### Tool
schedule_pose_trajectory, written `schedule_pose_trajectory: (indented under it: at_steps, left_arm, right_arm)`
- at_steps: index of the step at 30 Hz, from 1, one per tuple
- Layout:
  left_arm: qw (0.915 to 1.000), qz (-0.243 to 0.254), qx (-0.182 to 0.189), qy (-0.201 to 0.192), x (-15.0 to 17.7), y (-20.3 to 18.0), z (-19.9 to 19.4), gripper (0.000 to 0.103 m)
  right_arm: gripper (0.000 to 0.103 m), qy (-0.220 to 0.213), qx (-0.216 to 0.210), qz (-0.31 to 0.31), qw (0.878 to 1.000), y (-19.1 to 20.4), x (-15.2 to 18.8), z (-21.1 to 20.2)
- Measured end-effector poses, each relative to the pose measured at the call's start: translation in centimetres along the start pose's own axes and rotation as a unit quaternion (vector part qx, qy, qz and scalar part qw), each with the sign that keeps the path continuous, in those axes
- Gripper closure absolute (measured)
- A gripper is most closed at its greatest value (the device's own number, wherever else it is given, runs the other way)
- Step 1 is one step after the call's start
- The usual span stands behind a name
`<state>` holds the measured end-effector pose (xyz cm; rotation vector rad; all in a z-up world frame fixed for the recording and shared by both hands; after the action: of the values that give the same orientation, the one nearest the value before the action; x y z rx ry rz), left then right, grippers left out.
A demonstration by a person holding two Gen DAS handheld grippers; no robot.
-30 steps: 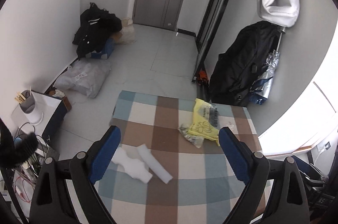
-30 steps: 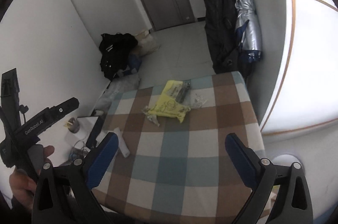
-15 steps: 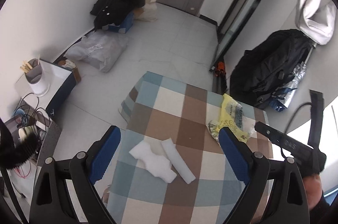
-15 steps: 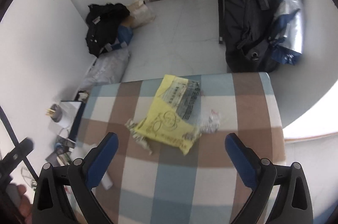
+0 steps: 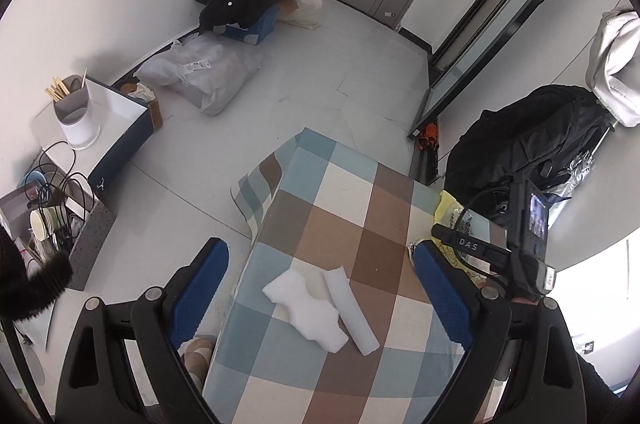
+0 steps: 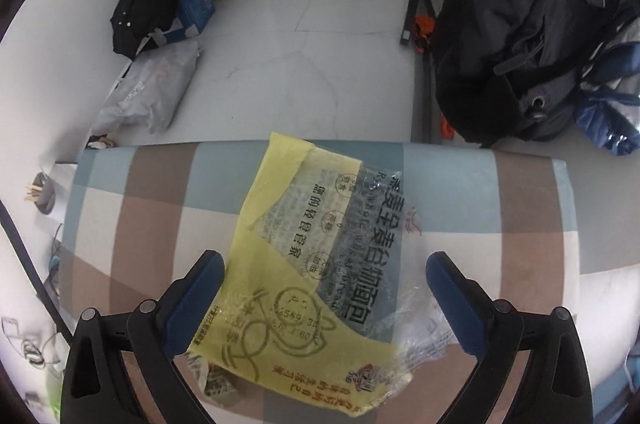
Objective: Collect trash
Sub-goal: 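Lower the right gripper onto the yellow printed bag and close on it, then lift the yellow bag with the right gripper while the left gripper approaches the crumpled wrapper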
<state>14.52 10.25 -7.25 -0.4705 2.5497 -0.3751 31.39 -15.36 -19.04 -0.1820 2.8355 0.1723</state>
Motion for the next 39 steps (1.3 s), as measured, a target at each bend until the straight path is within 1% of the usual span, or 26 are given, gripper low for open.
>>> schedule_pose_trajectory:
  at_steps: [3,7,9,12,14,15,17,19,21,23,28,33,37,39]
  left_arm:
    - [1.0000,-0.001,0.006,0.005,-0.1,0.1,0.1,0.011]
    - [0.9999,-0.006,0.008,0.009,-0.2,0.3,0.2,0.011]
    - [0.9999,-0.009,0.007,0.009,-0.2,0.5,0.2,0.011]
    - [0.9999,-0.011,0.006,0.009,-0.2,0.6,0.2,0.011]
    - [0.9998,-0.011,0.006,0.012,-0.1,0.6,0.3,0.011]
    - [0.9998,-0.011,0.005,0.013,-0.1,0.6,0.4,0.011]
    - [0.9998,-0.009,0.003,0.015,0.0,0.6,0.5,0.011]
    - [0.9998,-0.008,0.002,0.017,0.0,0.6,0.6,0.011]
    - [0.9998,-0.006,0.002,0.018,0.1,0.5,0.7,0.011]
    - [0.9998,-0.003,-0.001,0.018,0.2,0.4,0.7,0.011]
    - [0.9998,0.007,-0.012,0.017,0.4,-0.2,0.9,0.011]
    - [0.9991,0.028,-0.028,0.015,1.2,-1.2,1.1,0.011]
    - [0.9984,0.041,-0.028,0.025,1.9,-1.9,1.7,0.011]
    - [0.9976,0.052,-0.032,0.031,2.3,-2.3,2.1,0.011]
  right_arm:
    - [0.000,0.005,0.024,-0.024,0.999,0.9,0.1,0.3]
    - [0.000,0.004,0.022,-0.038,0.999,1.5,0.5,0.1]
    - [0.002,0.000,0.023,-0.040,0.999,1.4,0.7,-0.1]
    - [0.009,-0.006,0.021,-0.044,0.999,1.4,1.1,-0.4]
    - [0.020,-0.016,0.019,-0.049,0.999,0.8,1.9,-0.9]
    - [0.022,-0.019,0.017,-0.053,0.998,0.7,2.3,-1.2]
    - [0.037,-0.023,0.014,-0.058,0.998,0.3,2.8,-1.6]
    - [0.047,-0.022,0.006,-0.057,0.998,-0.4,3.4,-2.2]
    - [0.051,-0.021,-0.010,-0.056,0.998,-1.0,3.8,-2.5]
    - [0.059,-0.019,-0.016,-0.057,0.998,-1.5,4.5,-2.9]
    - [0.064,-0.015,-0.035,-0.053,0.998,-2.2,6.0,-3.9]
    - [0.064,-0.035,-0.064,-0.054,0.996,-2.7,7.8,-6.3]
    - [0.064,-0.050,-0.097,-0.059,0.992,-3.2,10.1,-8.4]
    - [0.064,-0.059,-0.100,-0.069,0.991,-3.3,11.3,-9.4]
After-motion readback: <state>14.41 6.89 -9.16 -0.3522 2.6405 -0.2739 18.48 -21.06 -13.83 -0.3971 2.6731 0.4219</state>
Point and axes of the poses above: each gripper's, at about its wrist camera, not at the fingertips, and z roughly the way its jaws point, y to its left, x to its underside, the point moved 1 cm from there along z, roughly the way its jaws point, and after that the axes turned 3 degrees about y, right-handed, at the moved point
